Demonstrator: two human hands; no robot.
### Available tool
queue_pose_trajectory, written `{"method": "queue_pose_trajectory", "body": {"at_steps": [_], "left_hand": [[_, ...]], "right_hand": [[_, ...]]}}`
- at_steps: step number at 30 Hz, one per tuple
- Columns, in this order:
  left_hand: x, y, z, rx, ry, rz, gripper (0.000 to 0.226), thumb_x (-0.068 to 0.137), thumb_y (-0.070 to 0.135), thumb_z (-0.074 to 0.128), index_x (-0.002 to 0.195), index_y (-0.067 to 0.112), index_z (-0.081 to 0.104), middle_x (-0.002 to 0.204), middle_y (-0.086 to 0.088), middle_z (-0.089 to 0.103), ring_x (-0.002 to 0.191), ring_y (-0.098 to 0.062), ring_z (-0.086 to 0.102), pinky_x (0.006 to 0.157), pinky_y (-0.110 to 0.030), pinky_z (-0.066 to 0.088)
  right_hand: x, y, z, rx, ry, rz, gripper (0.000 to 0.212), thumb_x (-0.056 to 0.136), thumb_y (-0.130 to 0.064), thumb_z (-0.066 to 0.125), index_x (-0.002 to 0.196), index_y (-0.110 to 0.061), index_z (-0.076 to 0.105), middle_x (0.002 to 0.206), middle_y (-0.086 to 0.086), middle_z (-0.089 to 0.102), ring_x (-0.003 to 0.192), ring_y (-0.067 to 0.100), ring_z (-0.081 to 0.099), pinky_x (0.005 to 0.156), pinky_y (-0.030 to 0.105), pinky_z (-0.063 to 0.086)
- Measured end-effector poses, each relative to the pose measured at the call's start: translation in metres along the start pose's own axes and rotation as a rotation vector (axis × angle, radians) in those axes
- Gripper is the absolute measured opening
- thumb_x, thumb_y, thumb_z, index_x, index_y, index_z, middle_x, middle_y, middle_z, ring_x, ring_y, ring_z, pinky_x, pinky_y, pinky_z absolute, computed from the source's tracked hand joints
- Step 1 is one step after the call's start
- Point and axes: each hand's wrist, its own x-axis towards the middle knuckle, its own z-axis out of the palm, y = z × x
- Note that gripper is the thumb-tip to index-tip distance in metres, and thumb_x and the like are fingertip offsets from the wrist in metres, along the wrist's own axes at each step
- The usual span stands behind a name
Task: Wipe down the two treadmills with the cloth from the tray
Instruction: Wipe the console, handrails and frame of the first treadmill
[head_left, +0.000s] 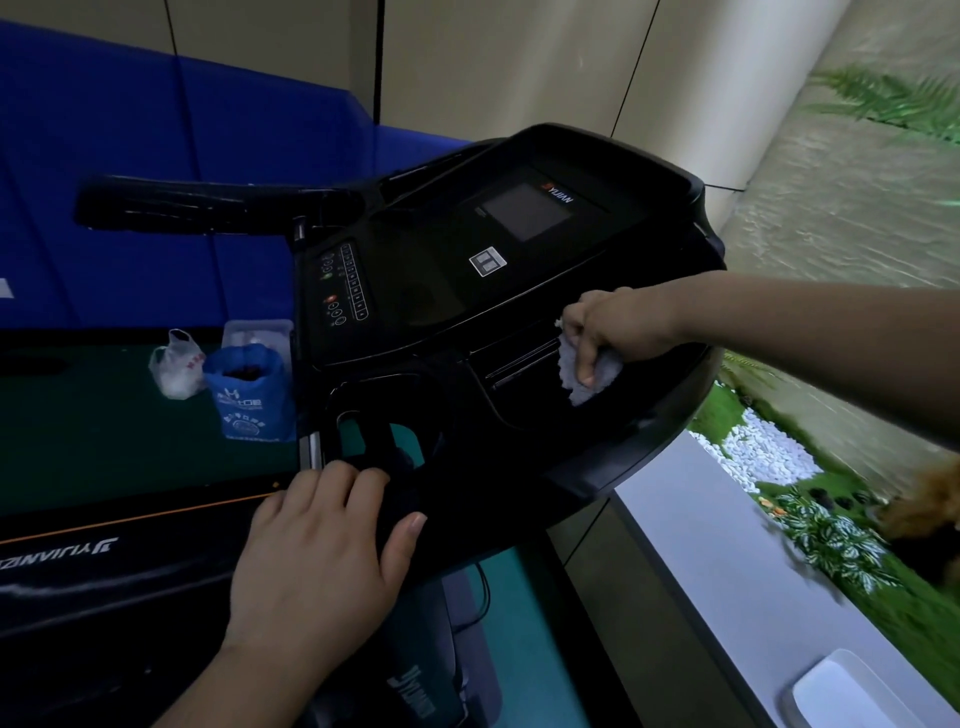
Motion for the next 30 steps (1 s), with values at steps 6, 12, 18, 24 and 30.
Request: {"method": "queue_pose_trajectory", "body": {"at_steps": [6, 12, 18, 24, 30], "left_hand": [[0.001, -0.001, 0.0, -0.001, -0.007, -0.007, 0.05, 0.089, 0.055, 0.034, 0.1, 0.016, 0.063, 0.087, -0.003, 0.057, 0.078, -0.027, 0.054, 0.066, -0.038, 0.042], [0.0, -0.001, 0.0, -0.006, -0.007, -0.009, 0.049, 0.089, 0.054, 0.036, 0.099, 0.015, 0.064, 0.085, -0.002, 0.056, 0.077, -0.027, 0.054, 0.065, -0.038, 0.041], [0.001, 0.0, 0.001, -0.011, 0.0, -0.006, 0.05, 0.089, 0.055, 0.034, 0.099, 0.015, 0.064, 0.085, -0.003, 0.056, 0.077, -0.027, 0.054, 0.065, -0.039, 0.042], [0.0, -0.001, 0.001, -0.015, -0.01, -0.006, 0.052, 0.089, 0.055, 0.033, 0.101, 0.015, 0.064, 0.088, -0.003, 0.058, 0.079, -0.027, 0.055, 0.066, -0.039, 0.042], [0.001, -0.001, 0.0, -0.023, -0.016, -0.006, 0.052, 0.089, 0.055, 0.033, 0.101, 0.016, 0.064, 0.088, -0.003, 0.058, 0.079, -0.027, 0.056, 0.066, -0.039, 0.043]], "right_hand": [[-0.004, 0.012, -0.006, 0.011, 0.17, 0.059, 0.02, 0.07, -0.043, 0.078, 0.079, -0.037, 0.061, 0.094, -0.017, 0.05, 0.097, 0.017, 0.056, 0.076, 0.017, 0.046], [-0.033, 0.04, -0.02, 0.277, 0.099, 0.121, 0.045, 0.086, 0.005, 0.061, 0.128, -0.012, 0.061, 0.113, 0.006, 0.056, 0.113, 0.027, 0.055, 0.095, 0.019, 0.034], [-0.042, 0.046, -0.005, 0.384, 0.004, 0.183, 0.03, 0.09, -0.025, 0.065, 0.118, -0.013, 0.07, 0.122, 0.003, 0.043, 0.121, 0.019, 0.047, 0.1, 0.015, 0.027], [-0.03, 0.018, -0.009, 0.448, -0.017, 0.075, 0.024, 0.085, -0.024, 0.071, 0.102, -0.007, 0.076, 0.107, 0.008, 0.066, 0.101, 0.019, 0.063, 0.092, 0.025, 0.049], [-0.029, 0.053, -0.018, 0.155, 0.236, 0.329, 0.028, 0.073, -0.019, 0.079, 0.1, -0.025, 0.075, 0.098, 0.002, 0.06, 0.095, 0.026, 0.061, 0.087, 0.035, 0.049]]}}
